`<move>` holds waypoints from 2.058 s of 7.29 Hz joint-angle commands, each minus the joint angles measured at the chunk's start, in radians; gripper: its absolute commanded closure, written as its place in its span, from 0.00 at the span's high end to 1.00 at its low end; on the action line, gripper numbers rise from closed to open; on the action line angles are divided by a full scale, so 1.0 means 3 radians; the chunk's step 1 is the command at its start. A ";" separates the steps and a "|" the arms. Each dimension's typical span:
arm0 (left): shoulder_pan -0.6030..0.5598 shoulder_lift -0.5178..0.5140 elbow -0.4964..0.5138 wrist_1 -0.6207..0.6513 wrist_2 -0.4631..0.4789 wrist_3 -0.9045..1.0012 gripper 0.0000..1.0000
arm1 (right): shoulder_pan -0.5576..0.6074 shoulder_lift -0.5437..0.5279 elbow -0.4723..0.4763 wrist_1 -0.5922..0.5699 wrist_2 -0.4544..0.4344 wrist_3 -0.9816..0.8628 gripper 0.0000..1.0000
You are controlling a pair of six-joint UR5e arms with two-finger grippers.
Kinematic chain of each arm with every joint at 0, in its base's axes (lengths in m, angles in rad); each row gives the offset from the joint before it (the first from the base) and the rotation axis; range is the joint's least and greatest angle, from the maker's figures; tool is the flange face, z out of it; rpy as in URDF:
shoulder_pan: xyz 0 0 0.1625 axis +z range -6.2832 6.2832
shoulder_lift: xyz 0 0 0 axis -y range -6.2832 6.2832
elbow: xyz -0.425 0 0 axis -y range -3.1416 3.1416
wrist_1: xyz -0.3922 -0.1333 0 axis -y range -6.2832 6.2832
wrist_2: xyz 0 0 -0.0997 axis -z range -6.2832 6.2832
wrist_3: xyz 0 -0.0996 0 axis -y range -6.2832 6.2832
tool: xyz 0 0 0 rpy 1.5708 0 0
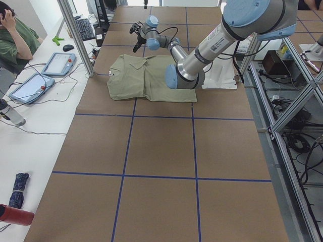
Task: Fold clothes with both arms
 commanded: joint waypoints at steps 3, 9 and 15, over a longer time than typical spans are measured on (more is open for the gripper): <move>-0.1011 0.1437 -0.1434 0.0535 -0.0861 0.1415 1.00 | -0.1030 0.0948 -0.0504 0.0000 -0.0938 0.1440 0.99; -0.1606 0.2390 -0.1451 -0.0283 -0.1487 0.1961 1.00 | -0.2101 0.2310 -0.2319 0.0168 -0.2222 0.2292 0.81; -0.1611 0.2426 -0.1461 -0.0283 -0.1482 0.1935 1.00 | -0.2321 0.2464 -0.2883 0.0332 -0.2566 0.2078 0.67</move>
